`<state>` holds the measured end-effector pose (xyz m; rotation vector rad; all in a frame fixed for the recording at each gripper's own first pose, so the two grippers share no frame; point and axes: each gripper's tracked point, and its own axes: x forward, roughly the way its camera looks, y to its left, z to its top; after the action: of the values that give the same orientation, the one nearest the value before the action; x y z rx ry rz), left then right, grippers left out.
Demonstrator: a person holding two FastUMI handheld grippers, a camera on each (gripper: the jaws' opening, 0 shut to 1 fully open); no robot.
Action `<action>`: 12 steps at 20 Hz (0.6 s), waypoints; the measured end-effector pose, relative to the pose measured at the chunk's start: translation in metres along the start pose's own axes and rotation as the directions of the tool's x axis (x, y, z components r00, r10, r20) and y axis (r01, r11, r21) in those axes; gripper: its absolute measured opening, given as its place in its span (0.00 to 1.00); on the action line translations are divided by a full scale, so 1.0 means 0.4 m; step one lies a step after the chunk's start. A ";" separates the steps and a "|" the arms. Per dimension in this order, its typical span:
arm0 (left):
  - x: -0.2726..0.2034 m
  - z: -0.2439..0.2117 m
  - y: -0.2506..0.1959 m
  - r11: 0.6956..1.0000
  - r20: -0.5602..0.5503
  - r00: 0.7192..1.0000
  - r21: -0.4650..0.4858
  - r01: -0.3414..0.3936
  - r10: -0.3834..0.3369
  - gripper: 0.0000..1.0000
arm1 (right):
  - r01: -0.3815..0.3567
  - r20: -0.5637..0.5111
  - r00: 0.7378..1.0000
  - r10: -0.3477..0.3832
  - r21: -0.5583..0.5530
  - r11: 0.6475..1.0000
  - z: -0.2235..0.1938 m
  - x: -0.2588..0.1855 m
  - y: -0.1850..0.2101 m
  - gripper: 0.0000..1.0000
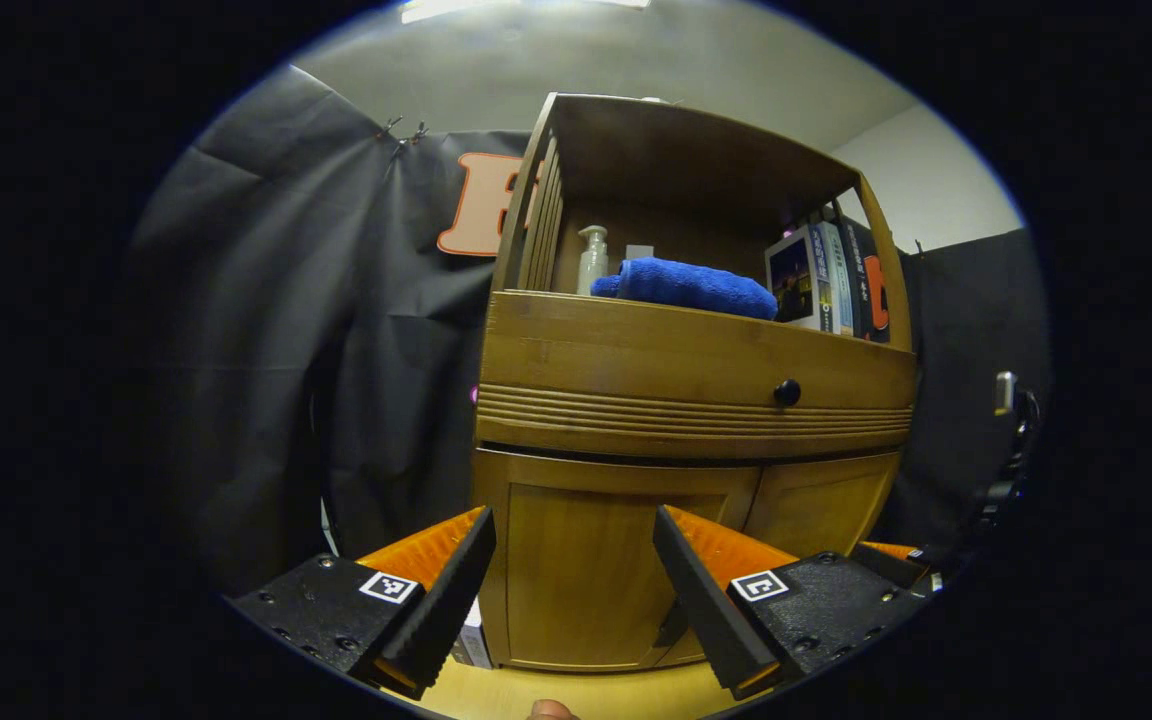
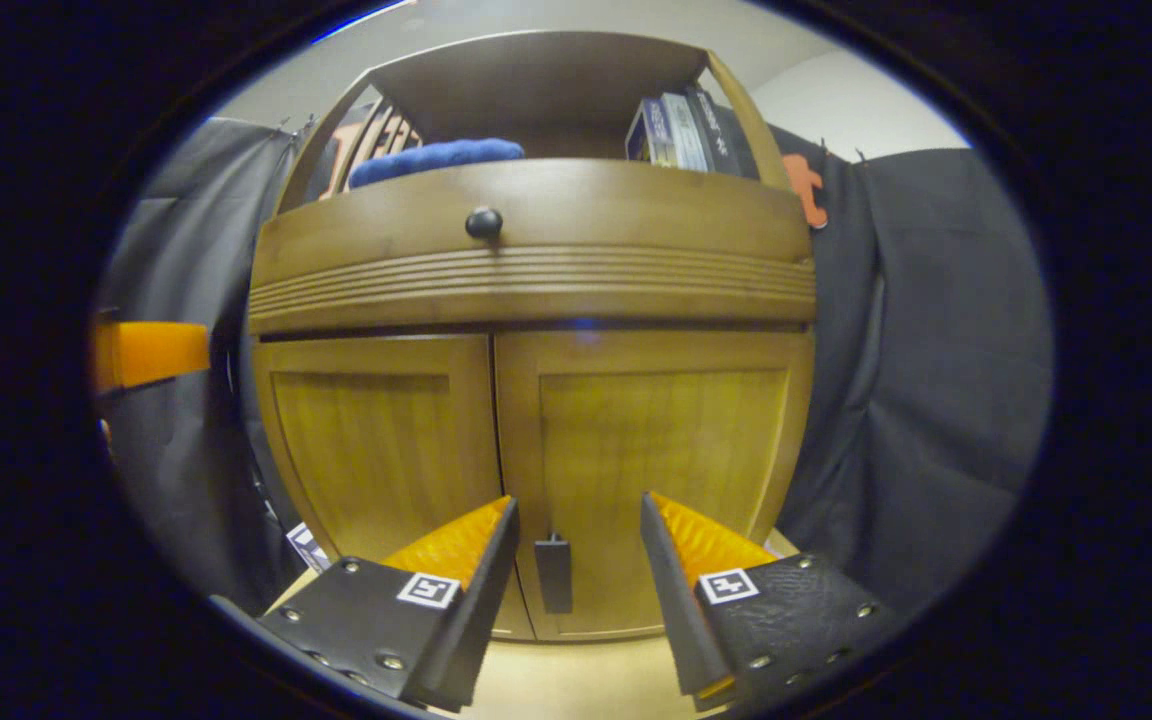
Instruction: Open the right door of the double-door shoe cabinet with the right hand, and open the left door with the left hand.
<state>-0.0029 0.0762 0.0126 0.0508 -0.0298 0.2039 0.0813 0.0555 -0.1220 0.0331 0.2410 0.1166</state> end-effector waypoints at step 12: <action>-0.012 -0.003 0.179 0.983 0.010 0.984 0.043 -0.177 0.176 0.98 | -0.009 -0.146 0.989 0.012 0.025 1.000 -0.168 0.184 0.031 0.40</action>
<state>-0.0222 0.1453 0.0144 0.0928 -0.0359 0.3819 0.1348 0.0779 -0.2039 0.0496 0.3891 0.1269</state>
